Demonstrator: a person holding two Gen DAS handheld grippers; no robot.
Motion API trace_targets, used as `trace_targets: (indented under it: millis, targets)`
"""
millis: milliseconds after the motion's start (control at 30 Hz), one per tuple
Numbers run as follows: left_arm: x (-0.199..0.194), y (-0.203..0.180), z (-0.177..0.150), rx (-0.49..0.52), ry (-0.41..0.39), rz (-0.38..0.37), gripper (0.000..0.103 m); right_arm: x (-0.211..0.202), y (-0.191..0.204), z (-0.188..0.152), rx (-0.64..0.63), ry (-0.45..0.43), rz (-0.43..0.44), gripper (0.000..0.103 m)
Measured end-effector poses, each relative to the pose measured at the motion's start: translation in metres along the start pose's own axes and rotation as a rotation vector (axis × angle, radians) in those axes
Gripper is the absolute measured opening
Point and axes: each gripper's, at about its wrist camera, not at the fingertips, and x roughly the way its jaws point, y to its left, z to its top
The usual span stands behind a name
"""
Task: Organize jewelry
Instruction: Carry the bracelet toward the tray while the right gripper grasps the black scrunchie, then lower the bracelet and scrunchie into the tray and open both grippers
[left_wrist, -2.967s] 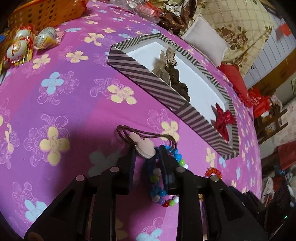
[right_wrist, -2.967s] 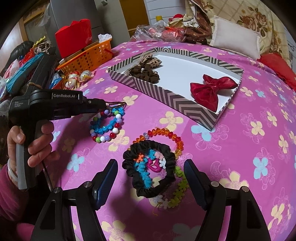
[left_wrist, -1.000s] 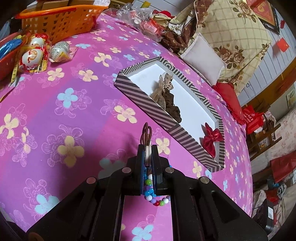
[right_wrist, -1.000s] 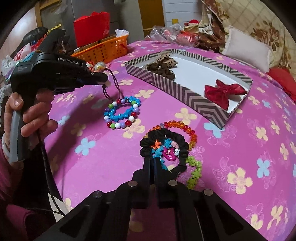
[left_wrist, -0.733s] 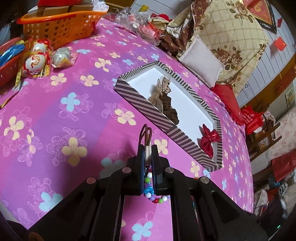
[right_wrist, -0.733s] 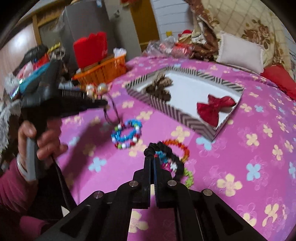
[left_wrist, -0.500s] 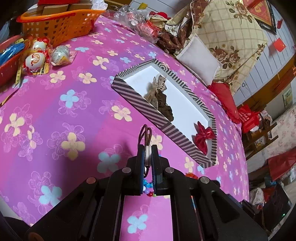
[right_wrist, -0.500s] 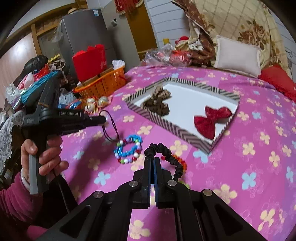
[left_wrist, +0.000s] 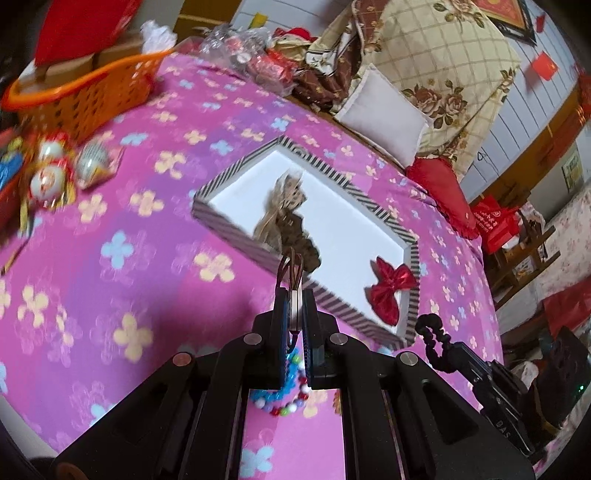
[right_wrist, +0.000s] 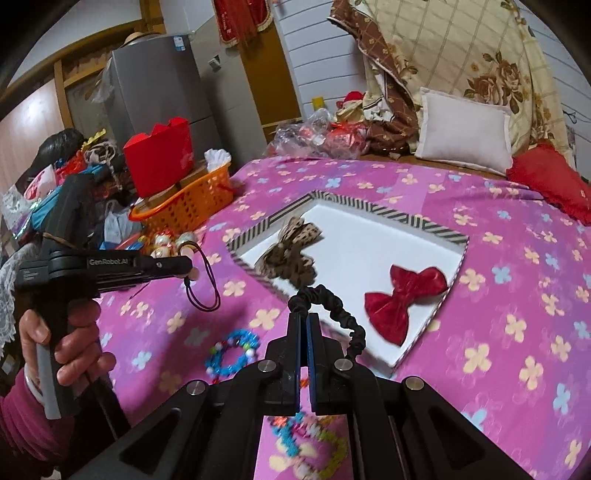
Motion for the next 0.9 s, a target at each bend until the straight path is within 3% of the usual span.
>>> trace_targets:
  millis: [533,900]
  targets:
    - [0.058,-0.063,0.039,0.15,0.017,-0.006,0.005,0.044,-0.045,0.039,0.018,0.02,-0.106,0.003]
    - [0.115,-0.063,0.05,0.187,0.077,0.005,0.005,0.103,-0.067,0.044,0.013,0.111,-0.127,0.003]
